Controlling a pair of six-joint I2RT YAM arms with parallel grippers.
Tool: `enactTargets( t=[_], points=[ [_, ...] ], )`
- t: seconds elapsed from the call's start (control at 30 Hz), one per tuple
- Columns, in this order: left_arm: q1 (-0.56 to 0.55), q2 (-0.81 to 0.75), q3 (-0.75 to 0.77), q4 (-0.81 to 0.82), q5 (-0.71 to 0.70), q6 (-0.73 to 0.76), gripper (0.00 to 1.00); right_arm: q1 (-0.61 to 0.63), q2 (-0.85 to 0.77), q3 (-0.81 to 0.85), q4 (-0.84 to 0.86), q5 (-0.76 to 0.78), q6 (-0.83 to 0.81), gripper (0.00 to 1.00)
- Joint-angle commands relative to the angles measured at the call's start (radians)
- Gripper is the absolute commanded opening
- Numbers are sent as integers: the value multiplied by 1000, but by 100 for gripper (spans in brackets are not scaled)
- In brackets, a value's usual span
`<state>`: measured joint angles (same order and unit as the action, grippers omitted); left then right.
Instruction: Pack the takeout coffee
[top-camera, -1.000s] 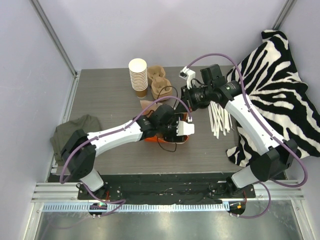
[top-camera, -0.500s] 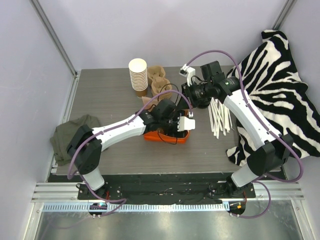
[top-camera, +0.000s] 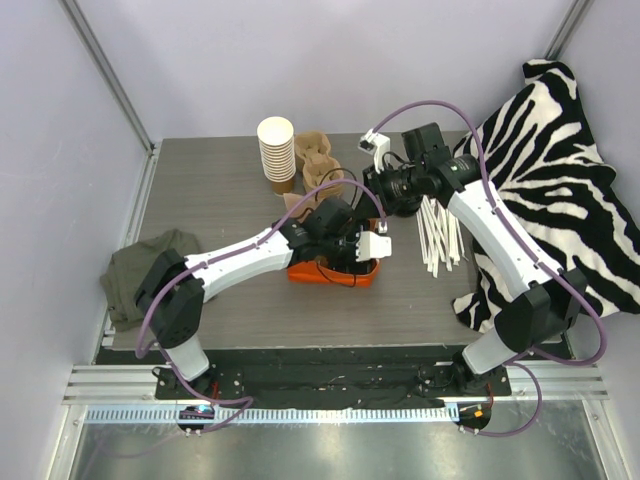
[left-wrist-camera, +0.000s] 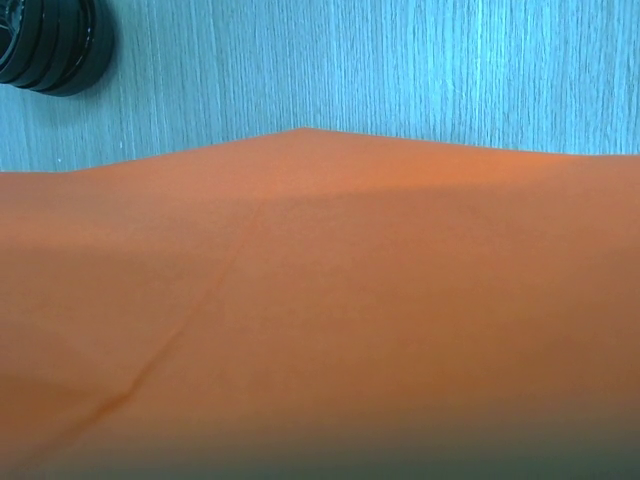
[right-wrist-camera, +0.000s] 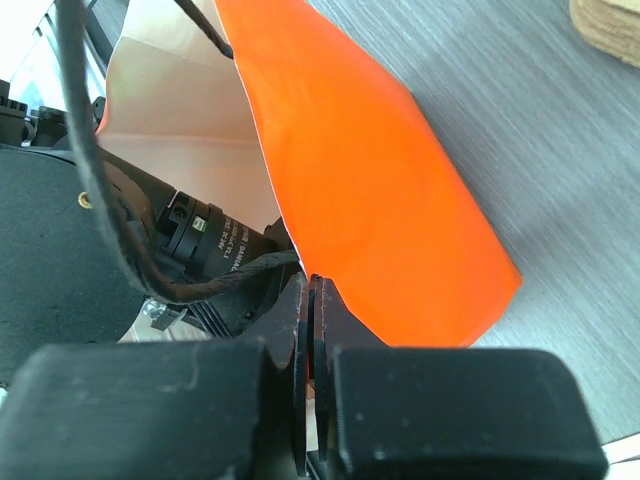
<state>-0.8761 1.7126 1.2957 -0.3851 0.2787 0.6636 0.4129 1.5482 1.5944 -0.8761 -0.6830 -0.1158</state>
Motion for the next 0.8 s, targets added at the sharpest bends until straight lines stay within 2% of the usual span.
enactTargets(
  t=[0.0, 0.17, 0.2, 0.23, 0.77],
  points=[
    [26, 10, -49, -86, -122, -29, 74, 10, -43, -34, -96, -24, -16, 1],
    [19, -8, -53, -57, -116, -32, 81, 10, -51, -42, -95, -18, -28, 1],
    [20, -8, -55, -54, -116, -30, 84, 12, -51, -44, -95, -16, -28, 1],
    [17, -10, -52, -54, -116, -29, 94, 10, -53, -44, -95, -16, -28, 1],
    [15, -62, -32, -35, -116, -33, 97, 10, -57, -44, -78, 0, -27, 1]
  ],
)
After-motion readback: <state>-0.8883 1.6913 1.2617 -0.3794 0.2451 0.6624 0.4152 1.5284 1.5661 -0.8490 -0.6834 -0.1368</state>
